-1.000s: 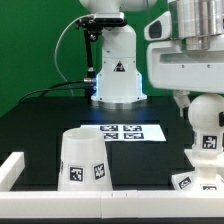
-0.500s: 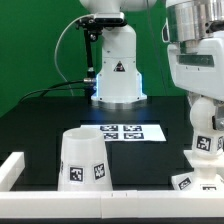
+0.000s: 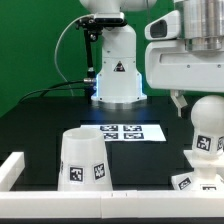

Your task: Assemble lamp

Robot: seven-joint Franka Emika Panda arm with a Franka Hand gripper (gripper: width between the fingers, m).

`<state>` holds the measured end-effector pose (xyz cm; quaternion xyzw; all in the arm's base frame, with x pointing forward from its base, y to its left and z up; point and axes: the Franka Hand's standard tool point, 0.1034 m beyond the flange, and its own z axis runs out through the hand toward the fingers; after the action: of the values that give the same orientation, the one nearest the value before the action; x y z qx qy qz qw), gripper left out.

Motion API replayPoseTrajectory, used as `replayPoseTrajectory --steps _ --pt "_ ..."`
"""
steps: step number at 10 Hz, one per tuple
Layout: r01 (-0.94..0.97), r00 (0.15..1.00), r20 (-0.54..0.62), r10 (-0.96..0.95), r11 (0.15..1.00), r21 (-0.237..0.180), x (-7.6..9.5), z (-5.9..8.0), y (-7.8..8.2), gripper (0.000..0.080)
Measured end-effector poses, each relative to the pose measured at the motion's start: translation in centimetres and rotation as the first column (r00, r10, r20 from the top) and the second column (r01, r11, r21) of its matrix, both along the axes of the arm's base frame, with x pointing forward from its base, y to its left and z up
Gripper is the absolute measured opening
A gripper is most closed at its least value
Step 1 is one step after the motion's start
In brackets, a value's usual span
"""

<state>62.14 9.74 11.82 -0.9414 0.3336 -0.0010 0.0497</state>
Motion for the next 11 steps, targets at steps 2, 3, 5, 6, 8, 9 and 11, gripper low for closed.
replayPoseTrajectory --steps 2,3,5,6,8,9,11 --pt "-0.145 0.989 0.013 0.145 0.989 -0.007 0.00 -0.01 -0.05 0.0699" --pt "-0.244 0.969 0.018 0.245 0.970 -0.019 -0.03 -0.03 -0.07 0.0699" --pt "-0.572 0.816 0.026 0.577 0.814 -0.098 0.22 0.05 0.44 0.0699" --pt "-0.536 0.841 0.027 0.540 0.839 -0.092 0.23 0.04 0.28 0.0699" --pt "-0.503 0.862 0.027 0.507 0.860 -0.091 0.24 0.05 0.26 0.0578" --pt "-0.459 0.886 0.027 0.463 0.884 -0.087 0.24 0.04 0.27 0.0574" --pt "-0.334 0.941 0.025 0.337 0.939 -0.080 0.23 0.05 0.30 0.0574"
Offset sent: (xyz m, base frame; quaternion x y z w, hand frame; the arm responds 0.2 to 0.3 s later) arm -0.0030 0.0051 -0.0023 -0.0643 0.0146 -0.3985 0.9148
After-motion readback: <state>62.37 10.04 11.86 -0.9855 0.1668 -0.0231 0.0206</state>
